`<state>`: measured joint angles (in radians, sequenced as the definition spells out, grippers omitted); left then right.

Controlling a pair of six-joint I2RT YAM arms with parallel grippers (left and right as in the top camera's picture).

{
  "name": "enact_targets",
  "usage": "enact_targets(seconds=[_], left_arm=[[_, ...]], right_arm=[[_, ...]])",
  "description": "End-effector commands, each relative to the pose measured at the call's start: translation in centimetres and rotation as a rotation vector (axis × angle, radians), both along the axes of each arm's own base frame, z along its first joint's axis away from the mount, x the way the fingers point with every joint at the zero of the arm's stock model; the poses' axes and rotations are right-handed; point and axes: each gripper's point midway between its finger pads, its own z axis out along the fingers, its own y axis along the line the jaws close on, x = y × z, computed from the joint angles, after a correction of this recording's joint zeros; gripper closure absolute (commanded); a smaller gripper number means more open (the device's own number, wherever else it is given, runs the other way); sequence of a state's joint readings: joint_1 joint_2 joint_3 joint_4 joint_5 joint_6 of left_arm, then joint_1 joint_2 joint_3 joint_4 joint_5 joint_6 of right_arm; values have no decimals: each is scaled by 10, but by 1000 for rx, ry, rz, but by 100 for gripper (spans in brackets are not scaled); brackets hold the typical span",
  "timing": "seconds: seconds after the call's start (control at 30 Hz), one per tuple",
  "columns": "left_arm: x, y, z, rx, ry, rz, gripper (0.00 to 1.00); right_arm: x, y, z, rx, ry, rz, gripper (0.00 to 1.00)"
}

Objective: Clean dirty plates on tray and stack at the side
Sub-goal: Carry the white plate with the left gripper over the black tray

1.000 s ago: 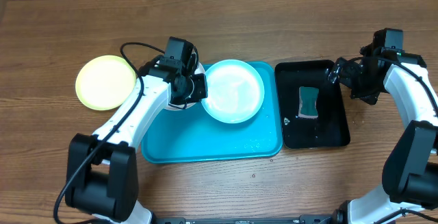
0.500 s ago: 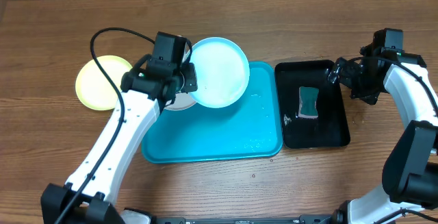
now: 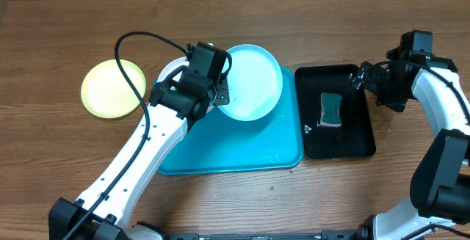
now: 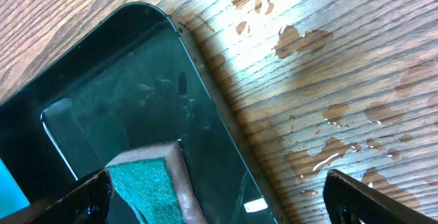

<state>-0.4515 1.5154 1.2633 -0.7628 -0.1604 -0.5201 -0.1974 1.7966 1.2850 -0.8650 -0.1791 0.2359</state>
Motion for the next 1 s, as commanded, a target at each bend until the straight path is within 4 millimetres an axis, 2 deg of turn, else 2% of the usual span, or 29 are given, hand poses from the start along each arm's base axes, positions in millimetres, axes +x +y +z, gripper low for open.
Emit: enact_targets(seconds=[0.0, 0.27, 0.4, 0.5, 0.6, 0.77, 0.97], left_arm=[[1, -13, 14, -112, -9, 40, 96], [4, -40, 12, -226, 13, 3, 96], [7, -52, 8, -246, 12, -21, 96], [8, -61, 3, -245, 13, -39, 96], [11, -72, -3, -247, 10, -62, 96], [20, -98, -9, -270, -27, -107, 96], [29, -134, -14, -306, -88, -169, 96]], right_arm=[[7, -2, 10, 0, -32, -6, 0], [10, 3, 12, 30, -50, 4, 0], [17, -5, 15, 22, -86, -13, 0], [21, -24, 17, 31, -108, -91, 0], [20, -57, 19, 59, -119, -273, 0], [7, -103, 20, 64, -123, -423, 0], [-3, -129, 20, 59, -129, -488, 0]])
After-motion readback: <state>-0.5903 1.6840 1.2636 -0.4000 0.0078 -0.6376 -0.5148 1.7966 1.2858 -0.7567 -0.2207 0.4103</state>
